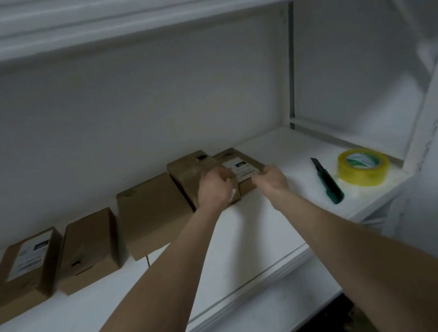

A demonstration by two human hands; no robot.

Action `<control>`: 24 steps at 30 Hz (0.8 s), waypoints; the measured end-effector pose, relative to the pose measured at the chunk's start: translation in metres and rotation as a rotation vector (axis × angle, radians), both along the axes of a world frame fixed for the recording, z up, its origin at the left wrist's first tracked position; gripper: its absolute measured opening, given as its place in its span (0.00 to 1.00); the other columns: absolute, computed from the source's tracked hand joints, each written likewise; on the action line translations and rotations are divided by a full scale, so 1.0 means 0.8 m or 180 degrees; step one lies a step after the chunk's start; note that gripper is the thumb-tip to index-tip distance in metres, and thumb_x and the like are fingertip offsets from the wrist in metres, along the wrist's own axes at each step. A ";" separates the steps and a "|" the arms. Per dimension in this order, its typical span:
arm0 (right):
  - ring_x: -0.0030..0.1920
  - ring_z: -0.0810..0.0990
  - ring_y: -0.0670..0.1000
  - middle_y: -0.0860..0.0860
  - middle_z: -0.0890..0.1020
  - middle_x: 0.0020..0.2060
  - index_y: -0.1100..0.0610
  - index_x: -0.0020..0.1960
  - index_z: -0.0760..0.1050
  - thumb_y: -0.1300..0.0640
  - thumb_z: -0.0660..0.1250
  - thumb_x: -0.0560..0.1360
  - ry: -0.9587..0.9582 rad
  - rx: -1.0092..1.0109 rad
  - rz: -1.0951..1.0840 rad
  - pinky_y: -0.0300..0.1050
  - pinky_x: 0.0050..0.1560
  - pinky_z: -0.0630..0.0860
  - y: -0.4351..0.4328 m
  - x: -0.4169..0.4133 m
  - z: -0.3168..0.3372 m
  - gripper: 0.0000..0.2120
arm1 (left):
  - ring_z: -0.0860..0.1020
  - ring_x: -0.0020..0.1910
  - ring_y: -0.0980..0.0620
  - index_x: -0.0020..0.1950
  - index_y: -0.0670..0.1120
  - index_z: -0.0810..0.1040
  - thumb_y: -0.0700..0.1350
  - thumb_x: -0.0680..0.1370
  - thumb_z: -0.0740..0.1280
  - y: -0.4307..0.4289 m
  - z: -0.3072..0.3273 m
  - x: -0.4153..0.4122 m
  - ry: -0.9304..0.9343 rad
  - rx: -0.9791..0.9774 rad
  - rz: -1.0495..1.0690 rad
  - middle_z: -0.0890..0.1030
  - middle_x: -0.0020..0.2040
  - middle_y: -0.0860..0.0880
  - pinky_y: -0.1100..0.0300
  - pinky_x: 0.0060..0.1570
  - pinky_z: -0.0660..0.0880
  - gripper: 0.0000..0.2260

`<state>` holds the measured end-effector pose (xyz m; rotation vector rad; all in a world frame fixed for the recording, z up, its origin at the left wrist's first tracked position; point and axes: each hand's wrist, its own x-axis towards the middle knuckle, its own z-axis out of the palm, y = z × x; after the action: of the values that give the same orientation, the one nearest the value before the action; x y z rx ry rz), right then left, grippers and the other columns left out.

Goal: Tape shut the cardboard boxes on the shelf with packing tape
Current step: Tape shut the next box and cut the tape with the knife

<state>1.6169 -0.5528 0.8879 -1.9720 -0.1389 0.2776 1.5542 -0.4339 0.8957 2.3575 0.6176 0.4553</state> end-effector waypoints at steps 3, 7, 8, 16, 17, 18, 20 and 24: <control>0.63 0.75 0.60 0.58 0.75 0.66 0.61 0.70 0.68 0.57 0.66 0.75 0.0218 -0.0003 0.0000 0.46 0.61 0.73 -0.001 0.041 -0.010 0.24 | 0.74 0.62 0.44 0.55 0.50 0.78 0.39 0.78 0.59 0.002 -0.007 0.043 0.0117 0.0263 -0.0094 0.75 0.65 0.42 0.59 0.53 0.71 0.11; 0.71 0.67 0.58 0.59 0.66 0.73 0.64 0.77 0.54 0.56 0.68 0.77 0.0450 0.0115 0.0115 0.42 0.65 0.66 0.006 0.096 -0.027 0.36 | 0.70 0.66 0.46 0.72 0.44 0.67 0.44 0.81 0.59 0.013 -0.018 0.098 0.0342 0.0143 -0.0048 0.69 0.70 0.43 0.56 0.64 0.69 0.19; 0.71 0.67 0.58 0.59 0.66 0.73 0.64 0.78 0.52 0.56 0.68 0.76 0.0517 0.0127 0.0167 0.42 0.64 0.67 0.011 0.109 -0.030 0.37 | 0.69 0.68 0.46 0.73 0.45 0.66 0.45 0.81 0.59 0.017 -0.022 0.108 0.0464 0.0222 -0.0025 0.68 0.71 0.44 0.54 0.67 0.67 0.20; 0.60 0.76 0.58 0.59 0.75 0.64 0.66 0.70 0.66 0.50 0.69 0.77 0.0803 0.0115 0.0452 0.45 0.57 0.74 0.038 0.166 -0.060 0.29 | 0.57 0.74 0.46 0.71 0.55 0.68 0.53 0.79 0.59 0.043 -0.042 0.127 0.1291 0.0793 0.0140 0.62 0.74 0.47 0.43 0.73 0.48 0.20; 0.57 0.77 0.57 0.59 0.77 0.62 0.66 0.68 0.70 0.47 0.69 0.76 0.0786 0.0086 0.0426 0.47 0.56 0.76 0.039 0.171 -0.064 0.29 | 0.58 0.74 0.46 0.71 0.55 0.68 0.53 0.79 0.59 0.047 -0.042 0.125 0.1295 0.0806 0.0132 0.62 0.74 0.47 0.42 0.73 0.48 0.20; 0.56 0.78 0.58 0.59 0.78 0.60 0.66 0.66 0.71 0.45 0.70 0.75 0.0809 0.0095 0.0383 0.48 0.53 0.76 0.039 0.174 -0.064 0.29 | 0.58 0.74 0.46 0.71 0.55 0.68 0.53 0.79 0.59 0.051 -0.041 0.123 0.1289 0.0819 0.0114 0.61 0.75 0.47 0.41 0.73 0.48 0.20; 0.58 0.77 0.59 0.59 0.78 0.60 0.66 0.66 0.71 0.46 0.70 0.75 0.0924 0.0230 0.0357 0.46 0.51 0.74 0.038 0.178 -0.065 0.30 | 0.58 0.75 0.46 0.72 0.55 0.67 0.53 0.80 0.59 0.059 -0.039 0.117 0.1314 0.0821 0.0069 0.59 0.76 0.48 0.40 0.73 0.48 0.20; 0.49 0.78 0.55 0.57 0.80 0.51 0.65 0.61 0.74 0.52 0.74 0.72 0.1326 0.0658 0.0376 0.43 0.41 0.72 0.024 0.179 -0.063 0.24 | 0.61 0.74 0.44 0.73 0.51 0.65 0.52 0.80 0.58 0.057 -0.037 0.115 0.1534 0.0841 0.0097 0.58 0.76 0.47 0.43 0.73 0.52 0.21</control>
<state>1.7602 -0.5334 0.8377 -1.6657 -0.0129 0.7148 1.6465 -0.3883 0.8664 2.7366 0.8536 -0.0325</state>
